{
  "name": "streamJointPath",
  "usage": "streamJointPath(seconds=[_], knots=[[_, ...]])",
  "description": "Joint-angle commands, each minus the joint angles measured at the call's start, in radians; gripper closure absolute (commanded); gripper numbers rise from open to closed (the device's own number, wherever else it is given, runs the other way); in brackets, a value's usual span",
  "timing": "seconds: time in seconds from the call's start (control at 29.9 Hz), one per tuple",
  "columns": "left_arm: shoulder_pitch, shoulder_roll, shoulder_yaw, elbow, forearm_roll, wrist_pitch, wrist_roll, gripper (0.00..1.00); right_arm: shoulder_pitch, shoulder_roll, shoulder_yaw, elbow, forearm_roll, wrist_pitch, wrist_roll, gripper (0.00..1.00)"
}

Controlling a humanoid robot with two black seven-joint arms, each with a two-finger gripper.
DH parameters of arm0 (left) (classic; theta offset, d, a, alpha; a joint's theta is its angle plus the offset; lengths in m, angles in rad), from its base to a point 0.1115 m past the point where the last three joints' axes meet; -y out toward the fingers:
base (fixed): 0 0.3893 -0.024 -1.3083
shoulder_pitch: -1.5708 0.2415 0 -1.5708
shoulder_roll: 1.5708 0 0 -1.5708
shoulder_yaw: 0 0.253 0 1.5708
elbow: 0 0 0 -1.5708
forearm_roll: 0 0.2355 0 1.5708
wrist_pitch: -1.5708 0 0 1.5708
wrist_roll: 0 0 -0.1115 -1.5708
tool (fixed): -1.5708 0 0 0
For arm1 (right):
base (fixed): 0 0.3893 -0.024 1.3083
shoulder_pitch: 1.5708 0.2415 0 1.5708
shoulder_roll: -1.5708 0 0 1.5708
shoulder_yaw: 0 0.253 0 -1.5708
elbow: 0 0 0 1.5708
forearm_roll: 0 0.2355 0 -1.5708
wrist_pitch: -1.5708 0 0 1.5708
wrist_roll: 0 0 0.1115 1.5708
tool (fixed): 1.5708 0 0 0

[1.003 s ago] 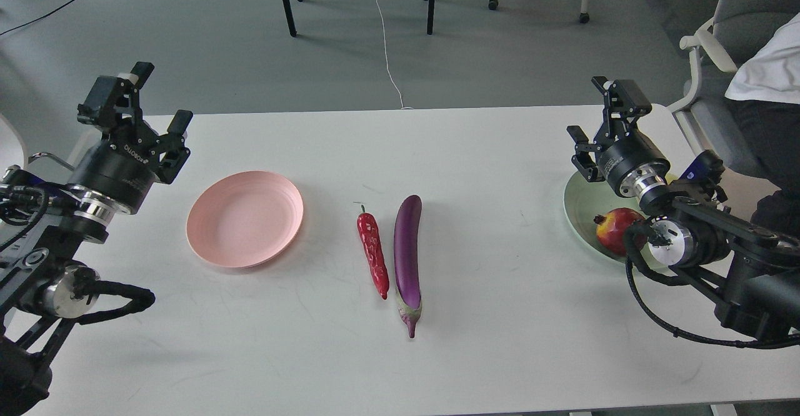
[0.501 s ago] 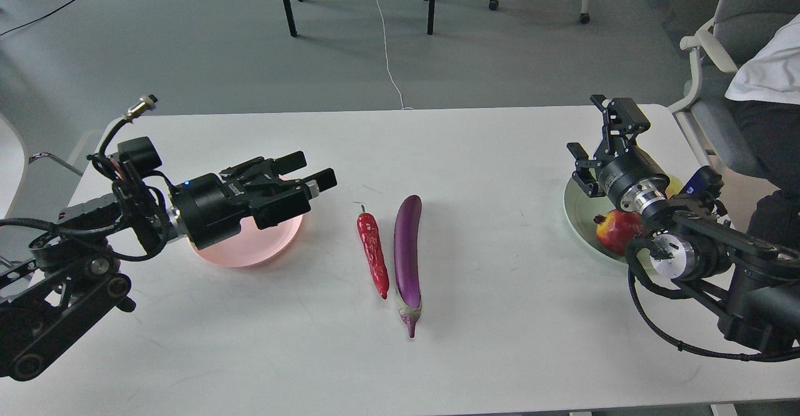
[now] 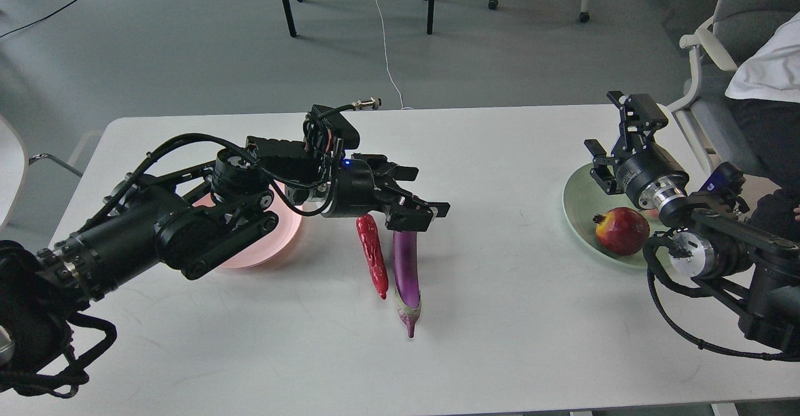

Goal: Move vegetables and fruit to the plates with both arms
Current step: 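Reach the left gripper over the purple eggplant and grasp it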

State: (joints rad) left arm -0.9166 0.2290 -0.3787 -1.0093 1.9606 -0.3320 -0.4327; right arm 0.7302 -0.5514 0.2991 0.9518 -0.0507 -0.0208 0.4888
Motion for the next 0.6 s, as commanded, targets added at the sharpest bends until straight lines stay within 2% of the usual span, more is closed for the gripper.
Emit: streamJointPath(seconds=[0.0, 0.07, 0.13, 0.47, 0.57], knots=[[0.005, -0.051, 0.009, 0.006, -0.101, -0.009, 0.193, 0.02, 0.001, -0.007, 0.0, 0.001, 0.0, 0.001, 0.0, 0.02], [0.007, -0.062, 0.032, 0.008, -0.144, -0.009, 0.247, 0.02, 0.003, -0.007, 0.0, 0.001, -0.001, 0.001, 0.0, 0.02], [0.002, -0.08, 0.079, 0.012, -0.155, -0.009, 0.275, 0.02, 0.005, -0.004, 0.0, 0.001, -0.002, 0.001, 0.0, 0.02], [-0.001, -0.169, 0.138, 0.162, -0.147, 0.004, 0.299, 0.02, 0.001, -0.005, 0.002, 0.001, -0.002, 0.001, 0.0, 0.02], [0.001, -0.171, 0.138, 0.167, -0.147, 0.005, 0.299, 0.02, -0.002, -0.005, 0.0, 0.001, -0.002, 0.001, 0.0, 0.02]])
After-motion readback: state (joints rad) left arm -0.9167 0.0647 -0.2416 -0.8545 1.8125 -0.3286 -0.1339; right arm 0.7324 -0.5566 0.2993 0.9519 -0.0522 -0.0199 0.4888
